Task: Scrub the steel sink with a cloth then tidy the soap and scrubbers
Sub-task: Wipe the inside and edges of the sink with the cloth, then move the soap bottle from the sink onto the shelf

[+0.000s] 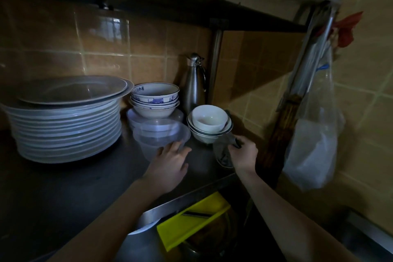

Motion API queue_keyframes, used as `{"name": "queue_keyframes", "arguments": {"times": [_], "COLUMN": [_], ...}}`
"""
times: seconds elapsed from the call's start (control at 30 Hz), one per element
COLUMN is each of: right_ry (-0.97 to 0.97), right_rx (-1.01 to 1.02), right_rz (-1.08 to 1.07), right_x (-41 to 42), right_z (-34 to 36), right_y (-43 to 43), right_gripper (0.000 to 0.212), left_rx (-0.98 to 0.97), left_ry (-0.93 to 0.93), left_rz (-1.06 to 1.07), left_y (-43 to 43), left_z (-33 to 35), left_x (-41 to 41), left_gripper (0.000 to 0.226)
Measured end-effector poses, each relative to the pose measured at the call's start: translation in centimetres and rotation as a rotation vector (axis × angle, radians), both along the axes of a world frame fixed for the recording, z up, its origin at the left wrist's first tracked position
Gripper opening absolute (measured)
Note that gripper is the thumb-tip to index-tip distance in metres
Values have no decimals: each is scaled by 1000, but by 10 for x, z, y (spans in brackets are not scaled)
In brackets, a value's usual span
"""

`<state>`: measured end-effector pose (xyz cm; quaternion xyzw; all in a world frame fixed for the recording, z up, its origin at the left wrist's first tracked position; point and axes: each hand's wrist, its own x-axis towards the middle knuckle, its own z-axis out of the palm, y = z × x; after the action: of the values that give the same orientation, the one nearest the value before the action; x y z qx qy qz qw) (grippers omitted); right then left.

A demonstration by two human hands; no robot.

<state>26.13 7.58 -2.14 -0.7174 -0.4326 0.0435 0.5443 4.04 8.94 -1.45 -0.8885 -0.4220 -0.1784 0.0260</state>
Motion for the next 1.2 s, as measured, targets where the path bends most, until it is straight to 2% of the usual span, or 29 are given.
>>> {"name": "queue_keyframes", "arguments": {"times": [0.1,0.2,0.3,0.57,0.87,1.07,1.2], "right_ry": [-23,-75,-113,-152,-275,-310,-307], "right_rx": [-81,-210,-235,-272,-328,-397,-399], "right_rz": [71,149,197,200,97,-88,-189], "right_x": [-2,-2,0,25,84,129,155], "right_z": [-13,-20,-17,-9,-30,-56,-64], "right_y": [2,-4,-18,-108,-253,-368,-445], "right_gripper": [30,47,57,55,39,49,48], "left_rx": [6,17,14,-33,-130,-165,-182], "left_ry": [16,13,5,-5,-12,40,47], "left_rz": [-1,-10,-11,-35,-154,-286,-385], "left_y": [2,-3,-14,-67,-153,-225,-278], "left_z": [-1,0,1,1,-9,-23,-29], "left_x": [-4,-6,-6,18,82,136,178], "left_gripper": [47,47,46,46,44,42,41]}}
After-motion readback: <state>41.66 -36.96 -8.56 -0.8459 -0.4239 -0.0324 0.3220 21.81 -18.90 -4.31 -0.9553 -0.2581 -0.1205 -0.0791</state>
